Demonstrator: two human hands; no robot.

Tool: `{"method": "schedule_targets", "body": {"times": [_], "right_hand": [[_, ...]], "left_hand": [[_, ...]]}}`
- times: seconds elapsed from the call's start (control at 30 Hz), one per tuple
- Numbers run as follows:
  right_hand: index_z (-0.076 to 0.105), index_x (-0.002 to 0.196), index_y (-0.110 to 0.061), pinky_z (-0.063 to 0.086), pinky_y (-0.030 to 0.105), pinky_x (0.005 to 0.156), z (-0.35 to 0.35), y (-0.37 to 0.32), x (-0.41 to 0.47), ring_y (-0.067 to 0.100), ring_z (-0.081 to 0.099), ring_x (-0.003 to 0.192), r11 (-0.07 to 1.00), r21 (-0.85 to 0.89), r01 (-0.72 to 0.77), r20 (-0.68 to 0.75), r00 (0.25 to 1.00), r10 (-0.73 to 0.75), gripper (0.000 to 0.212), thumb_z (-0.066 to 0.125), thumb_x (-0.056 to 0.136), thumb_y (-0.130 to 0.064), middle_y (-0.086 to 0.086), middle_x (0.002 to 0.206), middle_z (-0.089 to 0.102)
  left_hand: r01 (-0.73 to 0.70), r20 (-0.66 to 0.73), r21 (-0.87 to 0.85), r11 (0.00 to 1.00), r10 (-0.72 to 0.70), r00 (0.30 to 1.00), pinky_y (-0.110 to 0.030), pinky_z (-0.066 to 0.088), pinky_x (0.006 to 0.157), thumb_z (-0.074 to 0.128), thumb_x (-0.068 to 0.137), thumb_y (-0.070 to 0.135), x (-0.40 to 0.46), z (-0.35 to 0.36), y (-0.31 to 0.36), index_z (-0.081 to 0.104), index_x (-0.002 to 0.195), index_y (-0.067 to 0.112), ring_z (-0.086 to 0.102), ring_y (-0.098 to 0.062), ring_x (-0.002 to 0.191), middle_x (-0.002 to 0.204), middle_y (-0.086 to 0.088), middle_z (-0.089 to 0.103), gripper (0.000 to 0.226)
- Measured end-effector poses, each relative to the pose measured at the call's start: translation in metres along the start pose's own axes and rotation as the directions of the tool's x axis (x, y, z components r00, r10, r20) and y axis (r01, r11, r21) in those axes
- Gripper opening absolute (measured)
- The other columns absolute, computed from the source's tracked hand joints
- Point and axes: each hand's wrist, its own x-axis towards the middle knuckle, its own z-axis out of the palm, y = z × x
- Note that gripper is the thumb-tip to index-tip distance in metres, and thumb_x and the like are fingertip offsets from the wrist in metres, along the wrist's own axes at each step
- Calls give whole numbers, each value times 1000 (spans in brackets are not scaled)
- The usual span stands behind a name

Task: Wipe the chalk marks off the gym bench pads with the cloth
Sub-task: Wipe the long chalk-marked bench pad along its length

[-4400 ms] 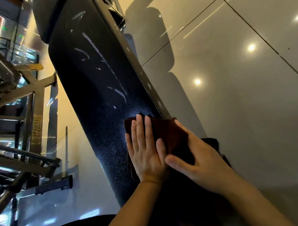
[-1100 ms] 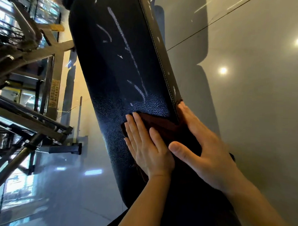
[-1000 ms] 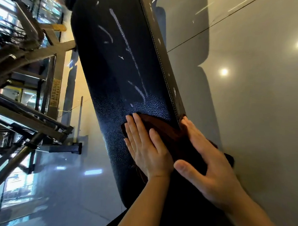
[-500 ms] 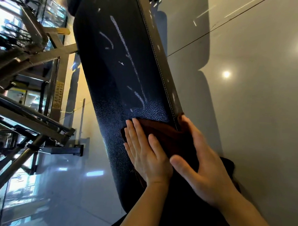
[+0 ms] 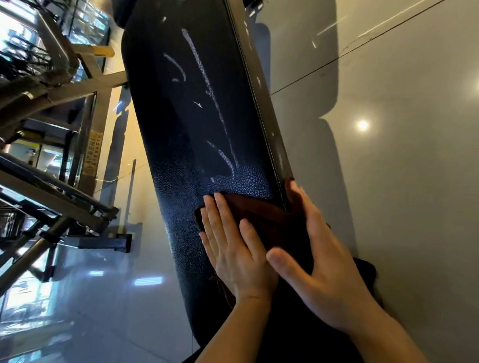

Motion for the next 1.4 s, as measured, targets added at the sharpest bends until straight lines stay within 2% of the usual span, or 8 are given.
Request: {"method": "schedule_targets", "body": {"times": [0.1,0.3,0.5,0.57,0.8,1.07,1.27,1.4], "right_hand": [[0,137,-63,11,22,115,4,0,9,-14,0,142,997,-52,50,-31,998,-51,70,35,79,-80,-47,148,-1],[-5,143,-48,5,6,107,-11,-17,60,-14,-3,142,984,-171,57,9,998,-57,70,32,87,-69,-32,155,-2],[-8,139,-67,21,27,116,-7,-8,0,-14,6,141,998,-60,20,56,998,-17,80,38,75,-82,-46,149,4],[-14,132,-73,19,26,116,-5,-9,5,-14,7,141,999,-42,6,39,999,-4,79,38,73,-83,-45,150,3],[-3,151,-46,18,25,115,-16,-25,66,-5,8,144,985,-171,32,-2,999,-33,92,43,77,-74,-26,159,5],[-7,143,-60,30,43,117,-4,-6,14,-5,14,145,997,-63,-36,20,999,37,94,43,68,-86,-29,157,13],[-5,151,-44,9,13,112,1,-20,51,-9,1,144,995,-97,9,-33,999,-12,95,45,77,-75,-38,148,-4],[-2,149,-53,26,35,119,-11,-7,33,-4,17,144,996,-80,-36,14,999,37,93,44,72,-80,-27,158,13]], "left_hand": [[5,-18,-1,1000,-5,1000,-41,11,117,3,99,54,-1,-1,2,12,151,16,13,-20,145,154,5,12,65],[106,19,-16,994,-106,994,-40,6,121,12,93,46,-5,-4,6,8,149,32,4,-5,147,158,15,7,58],[74,6,-7,997,-74,997,-43,9,120,14,95,45,-5,-4,3,7,149,29,5,-5,146,157,13,9,57],[84,15,-4,996,-84,996,-41,7,121,13,94,46,-4,-3,3,6,148,32,3,-4,146,156,16,7,56],[95,9,-24,995,-95,995,-38,5,121,14,95,44,-7,-5,6,9,150,33,2,-2,147,159,15,8,57],[92,38,1,996,-92,995,-39,4,121,13,94,47,-5,-4,1,3,149,32,2,-6,148,158,16,5,58],[135,49,-37,990,-134,990,-34,0,121,1,91,66,-5,-8,10,0,146,43,-4,5,145,154,26,0,59],[175,121,6,985,-174,977,-32,-6,120,3,88,58,-1,-11,14,-10,142,45,-14,9,141,150,28,-13,57]]}}
